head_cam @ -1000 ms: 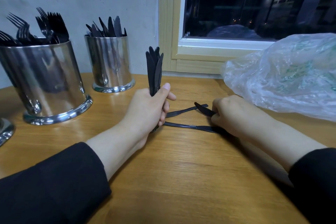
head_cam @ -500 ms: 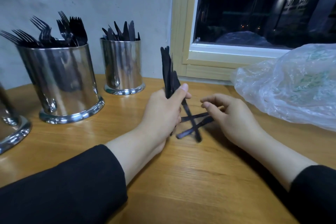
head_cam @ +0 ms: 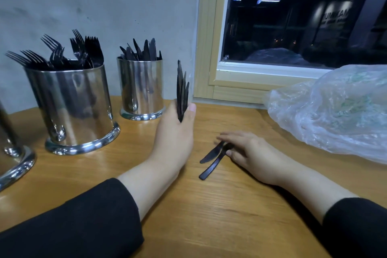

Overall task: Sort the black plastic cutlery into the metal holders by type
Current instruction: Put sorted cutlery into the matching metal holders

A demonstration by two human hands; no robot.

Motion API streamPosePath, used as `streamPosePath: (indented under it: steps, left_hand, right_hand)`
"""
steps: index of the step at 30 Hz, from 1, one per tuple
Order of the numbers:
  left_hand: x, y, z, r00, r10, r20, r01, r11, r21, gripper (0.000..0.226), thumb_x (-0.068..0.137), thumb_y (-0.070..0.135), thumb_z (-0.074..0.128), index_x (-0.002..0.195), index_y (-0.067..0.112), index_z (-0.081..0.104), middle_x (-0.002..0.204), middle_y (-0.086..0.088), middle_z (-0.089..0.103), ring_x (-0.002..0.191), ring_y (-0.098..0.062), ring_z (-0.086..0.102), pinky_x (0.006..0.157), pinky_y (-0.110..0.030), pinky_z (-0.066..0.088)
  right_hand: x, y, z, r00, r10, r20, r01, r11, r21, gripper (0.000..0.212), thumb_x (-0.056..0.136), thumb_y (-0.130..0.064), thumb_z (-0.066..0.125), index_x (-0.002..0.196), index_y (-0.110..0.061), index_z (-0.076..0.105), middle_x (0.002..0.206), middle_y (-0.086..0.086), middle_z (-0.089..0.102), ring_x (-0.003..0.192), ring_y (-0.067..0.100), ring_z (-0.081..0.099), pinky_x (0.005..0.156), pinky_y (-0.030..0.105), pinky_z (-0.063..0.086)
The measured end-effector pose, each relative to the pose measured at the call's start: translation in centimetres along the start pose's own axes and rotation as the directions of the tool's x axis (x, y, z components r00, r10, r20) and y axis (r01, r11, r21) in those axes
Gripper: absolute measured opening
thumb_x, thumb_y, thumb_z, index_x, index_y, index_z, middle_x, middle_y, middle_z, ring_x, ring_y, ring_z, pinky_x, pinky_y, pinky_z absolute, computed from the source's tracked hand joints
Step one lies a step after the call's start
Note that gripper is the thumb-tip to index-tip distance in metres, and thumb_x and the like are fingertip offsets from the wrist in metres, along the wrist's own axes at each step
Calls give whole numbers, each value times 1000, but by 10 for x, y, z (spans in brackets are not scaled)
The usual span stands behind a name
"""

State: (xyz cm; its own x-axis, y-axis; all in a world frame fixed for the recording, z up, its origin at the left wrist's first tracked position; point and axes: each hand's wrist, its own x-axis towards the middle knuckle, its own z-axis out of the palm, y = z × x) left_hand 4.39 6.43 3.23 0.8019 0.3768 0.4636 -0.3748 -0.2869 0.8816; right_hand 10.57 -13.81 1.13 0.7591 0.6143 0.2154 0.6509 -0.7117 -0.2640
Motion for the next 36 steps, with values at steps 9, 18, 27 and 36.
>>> streamPosePath:
  steps: [9,18,27,36]
  left_hand:
    - [2,-14,2,990,-129,51,129,992,12,19,103,37,54,92,30,67,60,17,52,65,-17,50,68,-40,43]
    - [4,-17,2,989,-149,18,149,988,-33,20,103,38,54,93,31,70,61,22,58,69,-15,52,74,-37,44]
    - [3,-12,1,988,-153,12,153,987,-54,20,103,39,55,95,28,70,73,6,54,70,-17,50,70,-39,44]
    - [1,-8,0,988,-152,9,152,986,-65,26,104,38,54,87,26,69,67,2,52,64,-18,50,65,-38,46]
  right_hand:
    - [-4,-6,-5,999,-42,19,43,997,-68,29,102,-36,54,130,-36,63,119,-18,53,119,7,42,102,41,34]
    - [-9,-6,-13,997,79,25,-81,992,99,13,96,-30,64,107,-32,71,99,-15,61,91,0,55,78,13,42]
    - [-10,-14,-17,969,234,86,-241,966,91,10,88,-34,69,87,-25,64,86,-11,63,85,10,59,83,31,44]
    - [-15,-13,-16,989,149,20,-150,972,183,10,90,-32,69,84,-31,61,78,-10,64,70,2,56,63,16,44]
